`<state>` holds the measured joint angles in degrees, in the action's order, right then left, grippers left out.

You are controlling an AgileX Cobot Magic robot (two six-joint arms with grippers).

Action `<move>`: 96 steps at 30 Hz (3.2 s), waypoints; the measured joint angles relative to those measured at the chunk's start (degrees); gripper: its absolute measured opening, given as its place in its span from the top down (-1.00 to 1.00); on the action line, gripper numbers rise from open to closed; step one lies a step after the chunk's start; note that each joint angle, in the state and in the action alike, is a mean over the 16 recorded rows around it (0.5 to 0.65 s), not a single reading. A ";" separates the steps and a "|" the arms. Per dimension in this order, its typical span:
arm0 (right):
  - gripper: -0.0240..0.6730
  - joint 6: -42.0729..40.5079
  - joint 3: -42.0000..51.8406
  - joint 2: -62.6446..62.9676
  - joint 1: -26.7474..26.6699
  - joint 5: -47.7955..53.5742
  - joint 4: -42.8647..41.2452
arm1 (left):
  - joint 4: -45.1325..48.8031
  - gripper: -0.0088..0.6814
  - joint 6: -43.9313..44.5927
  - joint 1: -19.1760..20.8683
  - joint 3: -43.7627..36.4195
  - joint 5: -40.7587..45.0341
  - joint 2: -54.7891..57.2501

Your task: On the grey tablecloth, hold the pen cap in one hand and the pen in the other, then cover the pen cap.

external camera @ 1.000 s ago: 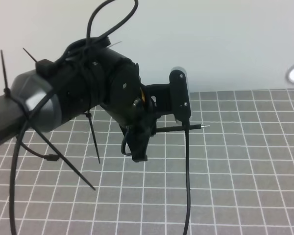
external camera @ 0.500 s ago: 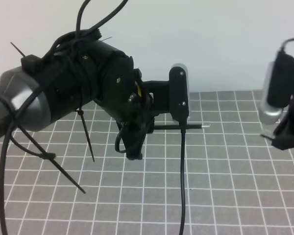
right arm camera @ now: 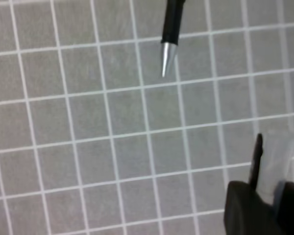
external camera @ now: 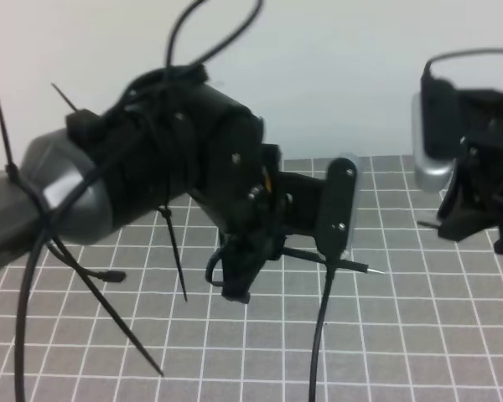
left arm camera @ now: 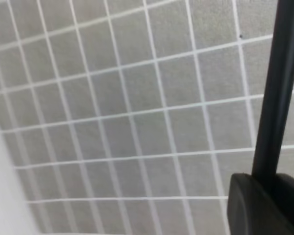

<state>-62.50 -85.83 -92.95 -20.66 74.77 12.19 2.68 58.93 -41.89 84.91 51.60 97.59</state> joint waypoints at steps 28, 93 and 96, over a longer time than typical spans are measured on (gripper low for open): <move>0.94 1.75 1.42 -4.50 11.63 0.10 19.41 | 25.57 0.85 -4.17 -3.38 -7.41 -15.71 -9.20; 0.94 3.89 1.42 -8.54 3.48 0.10 17.76 | 40.53 0.85 -9.96 8.48 -24.68 -58.62 -7.31; 0.94 3.75 1.42 -8.54 3.48 0.10 17.61 | 40.52 0.85 -9.67 8.48 -24.27 -57.66 -7.06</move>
<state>-58.75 -84.41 -101.49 -17.18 74.87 29.81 43.20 49.26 -33.42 60.64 -6.07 90.53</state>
